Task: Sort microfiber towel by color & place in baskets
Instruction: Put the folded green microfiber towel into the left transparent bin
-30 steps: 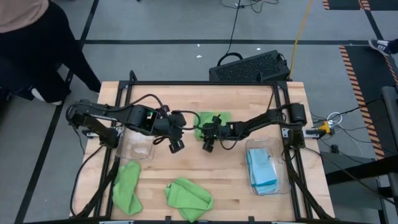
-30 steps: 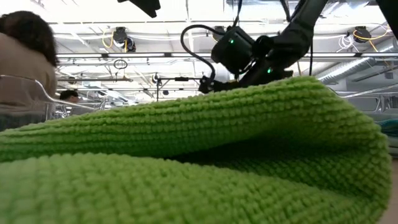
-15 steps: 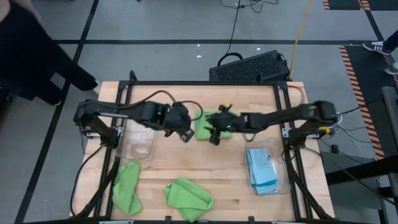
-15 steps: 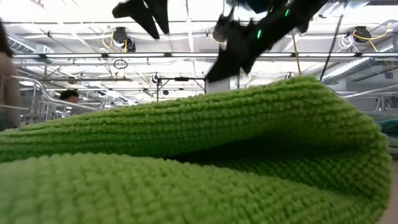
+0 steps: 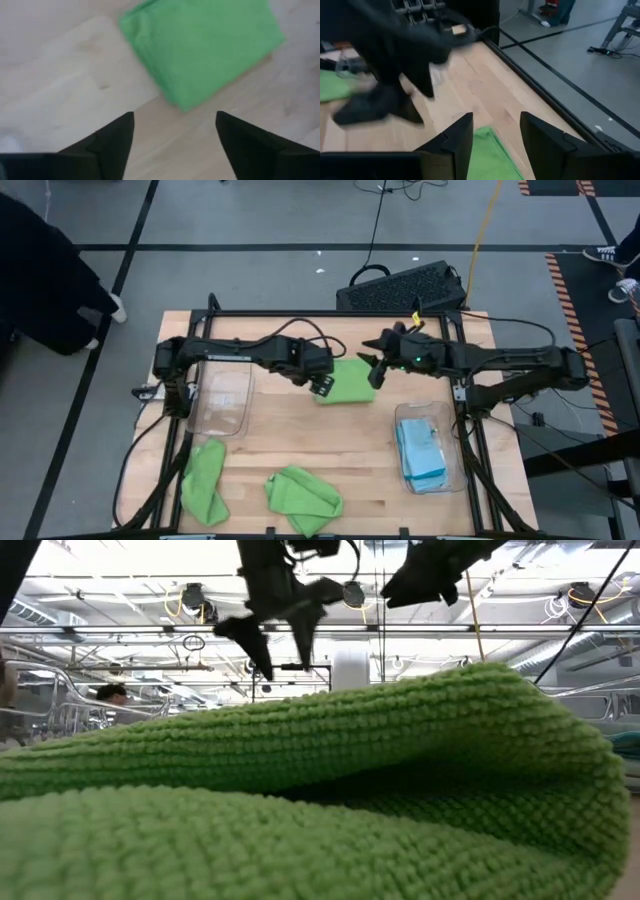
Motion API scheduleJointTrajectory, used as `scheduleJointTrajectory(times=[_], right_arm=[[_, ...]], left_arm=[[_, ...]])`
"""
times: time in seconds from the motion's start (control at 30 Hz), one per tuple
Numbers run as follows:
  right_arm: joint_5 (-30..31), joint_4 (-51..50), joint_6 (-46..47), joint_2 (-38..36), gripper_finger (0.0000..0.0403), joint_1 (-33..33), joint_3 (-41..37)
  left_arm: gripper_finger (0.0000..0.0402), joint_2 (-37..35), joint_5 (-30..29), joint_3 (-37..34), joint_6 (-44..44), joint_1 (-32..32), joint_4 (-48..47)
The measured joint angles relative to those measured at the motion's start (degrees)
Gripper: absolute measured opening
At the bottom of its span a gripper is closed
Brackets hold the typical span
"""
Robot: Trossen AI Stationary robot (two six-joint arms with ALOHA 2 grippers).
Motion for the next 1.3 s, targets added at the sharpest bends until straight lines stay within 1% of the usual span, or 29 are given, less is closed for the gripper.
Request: scheduleJointTrajectory(times=[0.1,0.2,0.3,0.4,0.47,0.53,0.63,0.7,0.8,0.93,1.1,1.2,1.3], right_arm=[[-0.14,-1.84,-0.04,-1.28,0.0155,-0.12,0.00],[-0.18,-5.61,0.74,-1.34,0.0155,-0.10,0.00],[-0.59,-10.09,4.78,-1.36,0.0155,-0.05,0.00],[-3.43,-14.07,8.23,-1.46,0.0155,0.21,0.00],[-3.62,-15.29,9.78,-1.70,0.0155,0.85,0.00],[-3.35,-15.72,9.91,-2.00,0.0155,1.46,0.02],[-3.13,-14.93,8.92,-2.08,0.0155,1.89,0.02],[-3.13,-14.82,8.73,-2.08,0.0155,1.90,0.02],[-3.13,-14.58,8.67,-2.08,0.0155,1.90,0.02],[-3.15,-14.54,8.62,-2.08,0.0155,1.90,0.02],[-3.16,-14.54,8.62,-2.08,0.0155,1.81,0.02],[-3.18,-14.54,8.69,-2.08,0.0155,1.81,0.02],[-3.20,-14.54,9.56,-2.08,0.0155,1.81,0.02]], left_arm=[[0.0309,2.35,1.79,0.00,1.14,0.65,4.33],[0.0320,3.89,2.16,0.00,1.23,1.43,9.22],[0.0318,4.68,1.99,0.00,0.47,2.02,11.47],[0.0305,5.88,1.85,0.02,0.50,2.60,12.18],[0.0295,6.54,2.49,-0.60,1.00,3.11,12.12],[0.0284,6.79,4.29,-2.43,1.02,3.82,15.74],[0.0274,6.84,6.66,-7.17,-0.01,4.58,20.15],[0.0272,6.83,7.23,-10.77,-2.11,4.96,24.88],[0.0271,6.69,7.56,-16.12,-5.26,5.38,28.73],[0.0271,6.67,7.35,-21.04,-8.40,5.51,32.66],[0.0271,6.25,6.37,-23.19,-9.55,5.46,35.91],[0.0271,6.29,4.25,-23.32,-10.65,5.35,36.84],[0.0271,6.40,2.17,-23.39,-13.68,5.35,38.09]])
